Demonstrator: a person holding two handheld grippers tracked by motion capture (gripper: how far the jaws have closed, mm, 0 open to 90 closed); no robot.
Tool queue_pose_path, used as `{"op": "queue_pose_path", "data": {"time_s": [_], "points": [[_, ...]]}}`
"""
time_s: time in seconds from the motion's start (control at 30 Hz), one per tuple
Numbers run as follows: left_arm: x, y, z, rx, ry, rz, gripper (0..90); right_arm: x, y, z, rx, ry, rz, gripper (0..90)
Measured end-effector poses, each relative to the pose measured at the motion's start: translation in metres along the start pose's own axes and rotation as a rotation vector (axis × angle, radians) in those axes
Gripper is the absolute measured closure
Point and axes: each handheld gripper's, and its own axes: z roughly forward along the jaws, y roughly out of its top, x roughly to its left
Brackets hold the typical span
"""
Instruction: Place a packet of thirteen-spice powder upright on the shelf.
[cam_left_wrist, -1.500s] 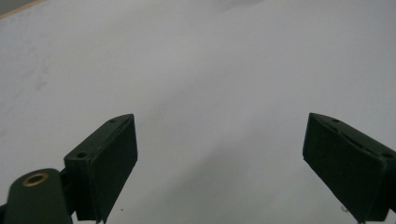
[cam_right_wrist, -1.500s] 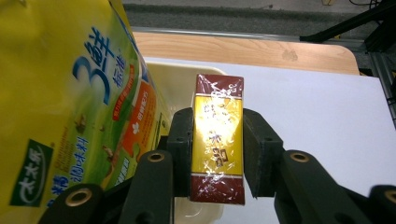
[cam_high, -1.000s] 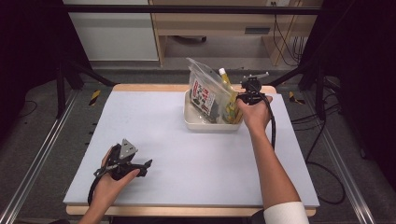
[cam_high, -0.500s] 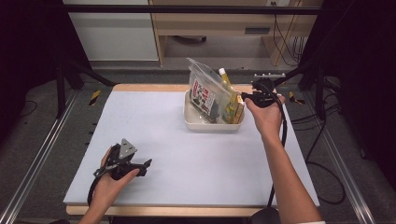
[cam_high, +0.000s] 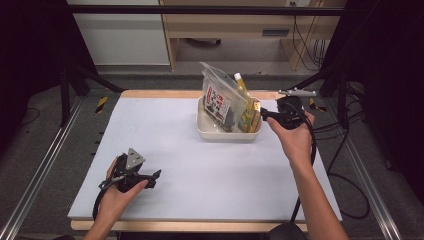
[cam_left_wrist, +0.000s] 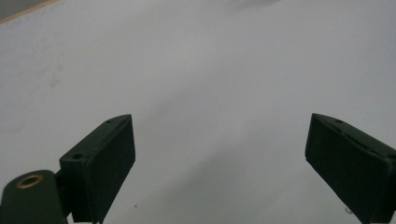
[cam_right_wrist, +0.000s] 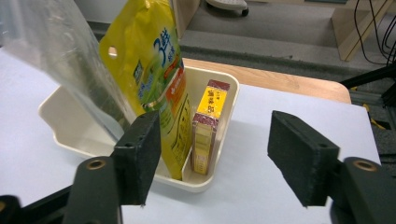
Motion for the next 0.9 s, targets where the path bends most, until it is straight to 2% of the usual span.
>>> {"op": "queue_pose_path", "data": {"time_s": [0.1, 0.33, 0.63, 0.9], "points": [[0.0, 0.0, 0.0, -0.002, -0.001, -0.001, 7.9, 0.004, -0.006, -0.007, -0.021, 0.005, -0.019, 26.9], [0.001, 0.0, 0.0, -0.003, -0.003, -0.001, 7.3, 0.009, -0.018, -0.017, -0.045, 0.005, -0.056, 17.2], [0.001, -0.001, 0.0, -0.002, 0.0, 0.0, 6.7, 0.007, -0.033, -0.028, -0.074, 0.012, -0.067, 12.1], [0.003, -0.001, -0.001, -0.006, 0.0, -0.003, 6.0, 0.006, -0.055, -0.038, -0.08, 0.019, -0.101, 7.8]]}}
